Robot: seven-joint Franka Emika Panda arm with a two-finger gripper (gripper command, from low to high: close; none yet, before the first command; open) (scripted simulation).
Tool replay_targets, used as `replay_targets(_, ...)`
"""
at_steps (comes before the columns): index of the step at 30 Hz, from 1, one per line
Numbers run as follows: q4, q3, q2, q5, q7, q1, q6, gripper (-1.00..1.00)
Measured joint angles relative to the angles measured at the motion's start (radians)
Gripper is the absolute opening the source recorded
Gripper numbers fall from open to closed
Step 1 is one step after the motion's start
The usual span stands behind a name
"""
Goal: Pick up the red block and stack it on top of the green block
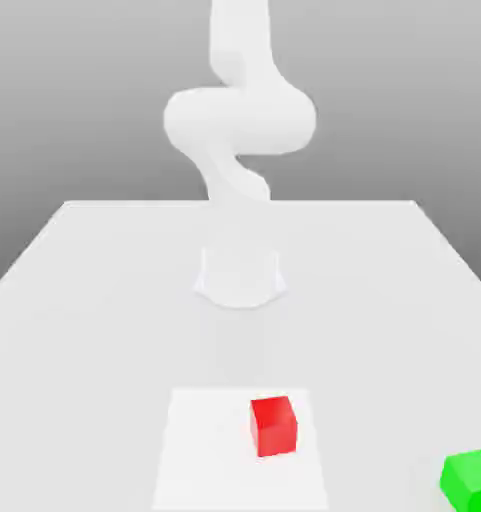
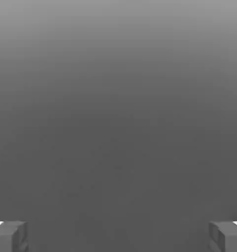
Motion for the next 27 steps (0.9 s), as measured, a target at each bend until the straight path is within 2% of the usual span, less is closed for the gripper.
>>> replay_targets(20, -0.364, 0.028, 0.734, -0.004, -0.077, 0.066, 0.41, 0.0)
replay_targets(26, -0.351, 0.016, 0.951, -0.02, -0.069, 0.075, 0.587, 0.0)
replay_targets(27, -0.348, 0.014, 0.975, -0.022, -0.067, 0.076, 0.608, -1.0)
